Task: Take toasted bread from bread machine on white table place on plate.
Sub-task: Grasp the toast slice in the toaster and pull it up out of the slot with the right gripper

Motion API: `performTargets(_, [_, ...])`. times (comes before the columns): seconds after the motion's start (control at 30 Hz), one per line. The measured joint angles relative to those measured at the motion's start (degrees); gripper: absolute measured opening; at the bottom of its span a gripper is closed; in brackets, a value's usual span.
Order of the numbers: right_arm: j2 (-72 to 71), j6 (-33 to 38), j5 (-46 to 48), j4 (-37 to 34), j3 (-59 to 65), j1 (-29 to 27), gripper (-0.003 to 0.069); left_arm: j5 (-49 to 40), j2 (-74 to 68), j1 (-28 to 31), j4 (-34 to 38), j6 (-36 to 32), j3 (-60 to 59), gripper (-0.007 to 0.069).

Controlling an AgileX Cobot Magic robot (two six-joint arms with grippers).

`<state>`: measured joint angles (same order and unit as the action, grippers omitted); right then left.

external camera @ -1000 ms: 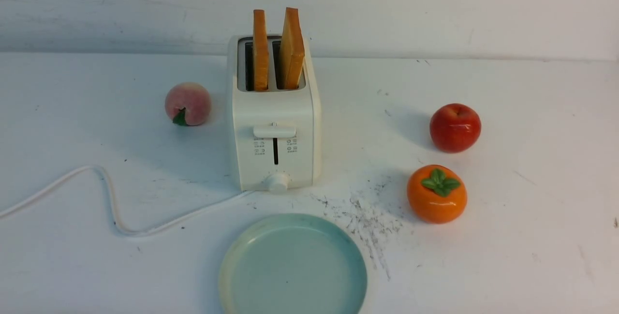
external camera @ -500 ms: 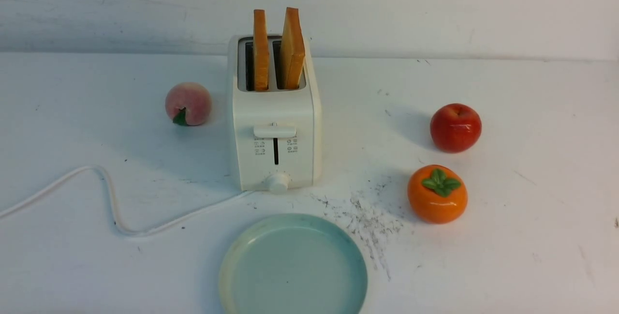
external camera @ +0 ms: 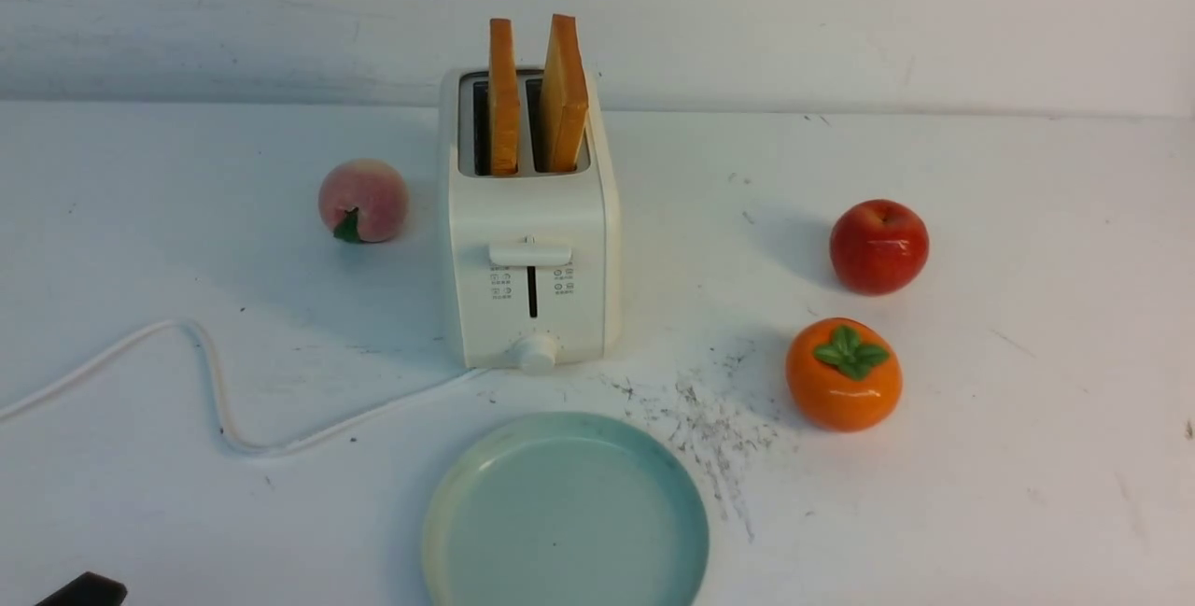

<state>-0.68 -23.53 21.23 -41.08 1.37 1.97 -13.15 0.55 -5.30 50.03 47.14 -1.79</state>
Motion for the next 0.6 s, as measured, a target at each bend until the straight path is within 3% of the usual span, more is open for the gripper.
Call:
performTargets(0.2, [0.0,-0.2,-1.1,-1.4,0.0,0.0,0.0238,-0.4,0.0,0.0,0.6,-0.1,0.0,0.0232])
performTargets(0.3, [0.0,1.2,-2.1,-3.3,-0.8,0.0,0.0217,-2.6,0.0,0.0,3.1,-0.1,0.0,0.0195])
performTargets(0.37, [0.0,9.2,-6.0,-2.8,-5.0,0.0,0.0163,-3.6,0.0,0.0,8.7,-1.5,0.8,0.0116])
performTargets(0.4, [0.0,10.0,-6.7,-2.7,-5.9,0.0,0.0153,-3.7,0.0,0.0,8.7,-1.8,0.8,0.0116])
performTargets(0.43, [0.6,16.1,-9.1,-2.3,-9.3,0.0,0.0113,-4.0,0.0,0.0,10.8,-5.0,3.0,0.0064])
performTargets(0.47, [0.6,16.1,-9.1,-2.2,-9.9,0.0,0.0113,-4.0,0.0,0.0,11.1,-5.6,3.4,0.0064])
performTargets(0.5, [3.3,24.0,-11.5,-1.5,-14.9,0.0,0.0052,-3.7,0.0,0.0,12.9,-11.2,7.7,0.0006])
performTargets(0.6, [10.1,33.7,-10.7,-0.8,-22.4,0.0,-0.0005,-3.1,-0.1,0.0,13.9,-20.5,15.1,-0.0014])
